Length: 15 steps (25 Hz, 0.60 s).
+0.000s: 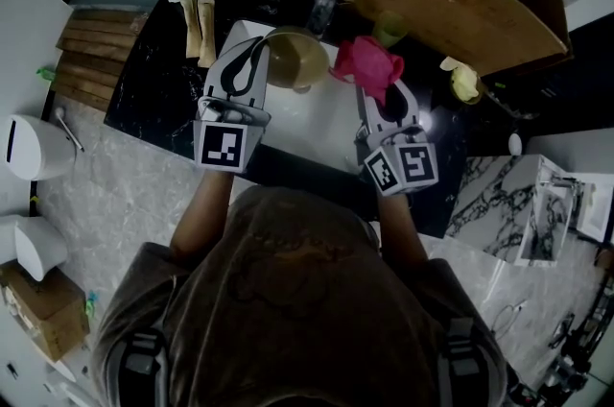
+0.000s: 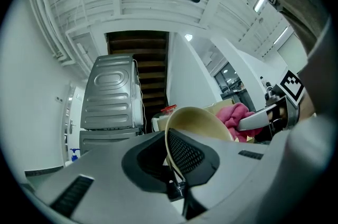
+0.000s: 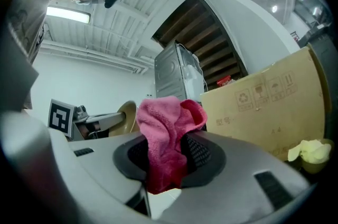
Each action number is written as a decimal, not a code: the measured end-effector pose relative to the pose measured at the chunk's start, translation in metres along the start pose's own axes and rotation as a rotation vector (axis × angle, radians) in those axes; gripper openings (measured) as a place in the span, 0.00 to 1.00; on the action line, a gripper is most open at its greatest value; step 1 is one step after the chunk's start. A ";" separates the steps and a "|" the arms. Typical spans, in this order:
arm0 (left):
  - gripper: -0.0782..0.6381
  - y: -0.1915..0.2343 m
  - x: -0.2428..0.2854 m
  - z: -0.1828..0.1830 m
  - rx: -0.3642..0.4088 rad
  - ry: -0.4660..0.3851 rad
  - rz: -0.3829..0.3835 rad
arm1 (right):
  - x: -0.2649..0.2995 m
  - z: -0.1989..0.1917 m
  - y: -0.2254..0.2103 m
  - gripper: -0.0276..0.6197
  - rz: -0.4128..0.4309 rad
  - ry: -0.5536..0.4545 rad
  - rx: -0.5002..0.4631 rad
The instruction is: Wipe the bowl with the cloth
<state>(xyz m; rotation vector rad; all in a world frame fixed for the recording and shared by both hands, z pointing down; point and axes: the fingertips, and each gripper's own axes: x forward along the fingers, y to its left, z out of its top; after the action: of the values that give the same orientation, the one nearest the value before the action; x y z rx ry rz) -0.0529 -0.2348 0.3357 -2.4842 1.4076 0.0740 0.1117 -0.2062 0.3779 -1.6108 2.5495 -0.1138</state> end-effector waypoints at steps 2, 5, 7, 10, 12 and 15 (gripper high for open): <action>0.13 -0.001 0.000 -0.003 -0.006 0.013 0.001 | 0.001 -0.002 0.002 0.22 0.009 0.009 -0.010; 0.13 -0.002 -0.001 -0.007 -0.022 0.028 0.007 | 0.001 -0.005 0.005 0.22 0.032 0.021 -0.021; 0.13 -0.001 -0.003 -0.010 -0.034 0.040 0.013 | 0.002 -0.008 0.008 0.22 0.049 0.026 -0.017; 0.13 0.000 -0.006 -0.012 -0.038 0.051 0.020 | 0.002 -0.012 0.012 0.22 0.065 0.033 -0.003; 0.13 0.000 -0.007 -0.013 -0.043 0.056 0.025 | 0.002 -0.014 0.012 0.22 0.068 0.036 0.004; 0.13 0.002 -0.009 -0.013 -0.051 0.060 0.037 | 0.003 -0.015 0.012 0.22 0.070 0.040 0.010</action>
<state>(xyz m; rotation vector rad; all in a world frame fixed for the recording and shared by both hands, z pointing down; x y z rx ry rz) -0.0609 -0.2320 0.3494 -2.5217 1.4948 0.0436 0.0977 -0.2044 0.3915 -1.5286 2.6275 -0.1527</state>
